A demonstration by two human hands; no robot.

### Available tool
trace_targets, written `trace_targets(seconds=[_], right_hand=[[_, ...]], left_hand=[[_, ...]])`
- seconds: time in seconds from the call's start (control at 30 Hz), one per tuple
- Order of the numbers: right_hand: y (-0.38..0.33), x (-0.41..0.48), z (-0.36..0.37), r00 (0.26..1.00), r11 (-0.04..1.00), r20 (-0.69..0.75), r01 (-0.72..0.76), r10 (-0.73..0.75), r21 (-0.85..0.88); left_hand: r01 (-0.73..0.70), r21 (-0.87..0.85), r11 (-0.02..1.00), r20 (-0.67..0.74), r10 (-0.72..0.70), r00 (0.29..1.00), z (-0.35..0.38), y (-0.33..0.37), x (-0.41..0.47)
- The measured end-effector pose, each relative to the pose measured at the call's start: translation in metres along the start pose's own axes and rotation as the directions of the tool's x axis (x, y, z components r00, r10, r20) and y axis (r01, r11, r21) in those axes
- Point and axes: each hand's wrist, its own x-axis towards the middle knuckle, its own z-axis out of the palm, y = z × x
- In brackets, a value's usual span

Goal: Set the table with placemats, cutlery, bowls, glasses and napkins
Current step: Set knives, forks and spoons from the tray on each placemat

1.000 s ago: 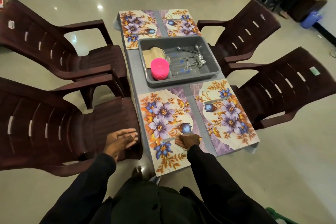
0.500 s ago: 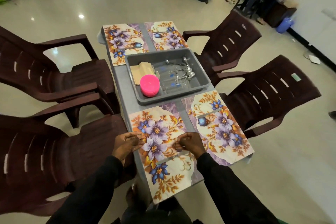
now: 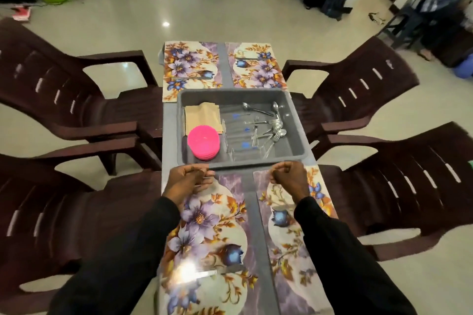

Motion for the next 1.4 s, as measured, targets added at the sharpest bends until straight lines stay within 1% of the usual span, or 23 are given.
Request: trace_targets(seconds=[0.07,0.13,0.23,0.4,0.47,0.53,0.6,0.7,0.77,0.83,0.93,1.03,1.1,1.23,1.33,1.4], right_hand=[[-0.004,0.04,-0.014,0.999,0.998,-0.01,0.048,-0.048,-0.028],[-0.003,0.077,-0.022,0.999,0.998,-0.011,0.047,-0.047,-0.034],[0.005,0.132,-0.023,0.999,0.993,-0.031,0.02,-0.024,-0.119],[0.023,0.195,0.001,0.998,0.965,0.007,-0.056,0.06,-0.256],[0.023,0.206,0.014,0.997,0.955,-0.01,-0.071,0.071,-0.288],[0.022,0.215,0.026,0.995,0.955,-0.023,-0.104,0.102,-0.278],[0.024,0.224,0.038,0.988,0.952,-0.042,-0.157,0.151,-0.263],[0.023,0.23,0.056,0.971,0.925,-0.102,-0.237,0.216,-0.297],[0.021,0.231,0.065,0.963,0.925,-0.125,-0.266,0.24,-0.271],[0.018,0.232,0.07,0.954,0.93,-0.117,-0.295,0.275,-0.22],[0.016,0.234,0.073,0.957,0.933,-0.094,-0.288,0.273,-0.217],[0.021,0.235,0.069,0.977,0.947,-0.089,-0.209,0.193,-0.242],[0.028,0.238,0.061,0.989,0.968,-0.067,-0.142,0.131,-0.207],[0.037,0.243,0.039,0.999,0.999,0.014,-0.05,0.05,-0.017],[0.026,0.233,0.024,0.995,0.973,0.101,-0.001,-0.023,0.23],[0.011,0.223,0.016,0.986,0.95,0.149,0.03,-0.08,0.312]], left_hand=[[-0.005,-0.01,1.0,0.007,0.005,1.0,0.026,0.004,0.016],[-0.014,-0.019,1.0,0.016,0.014,1.0,0.05,0.009,0.031],[-0.008,-0.037,0.999,0.019,0.008,1.0,0.083,0.016,0.055],[0.005,-0.035,0.999,-0.024,-0.006,1.0,0.109,0.016,0.089],[0.005,-0.035,0.999,-0.046,-0.007,0.999,0.112,0.013,0.097],[0.008,-0.028,1.0,-0.061,-0.009,0.998,0.114,0.009,0.104],[0.013,-0.013,1.0,-0.078,-0.014,0.997,0.115,0.006,0.112],[0.027,-0.008,1.0,-0.098,-0.028,0.995,0.116,0.004,0.12],[0.032,-0.002,0.999,-0.106,-0.032,0.994,0.117,0.004,0.125],[0.033,-0.007,0.999,-0.11,-0.033,0.993,0.118,0.004,0.128],[0.039,-0.015,0.999,-0.108,-0.04,0.993,0.12,0.006,0.134],[0.051,-0.021,0.998,-0.103,-0.053,0.993,0.123,0.007,0.139],[0.059,-0.02,0.998,-0.098,-0.061,0.993,0.124,0.007,0.143],[0.067,-0.037,0.997,-0.06,-0.069,0.996,0.135,0.008,0.151],[0.049,-0.051,0.998,-0.027,-0.05,0.998,0.148,0.006,0.158],[0.016,-0.049,0.999,-0.007,-0.016,1.0,0.158,0.004,0.165]])
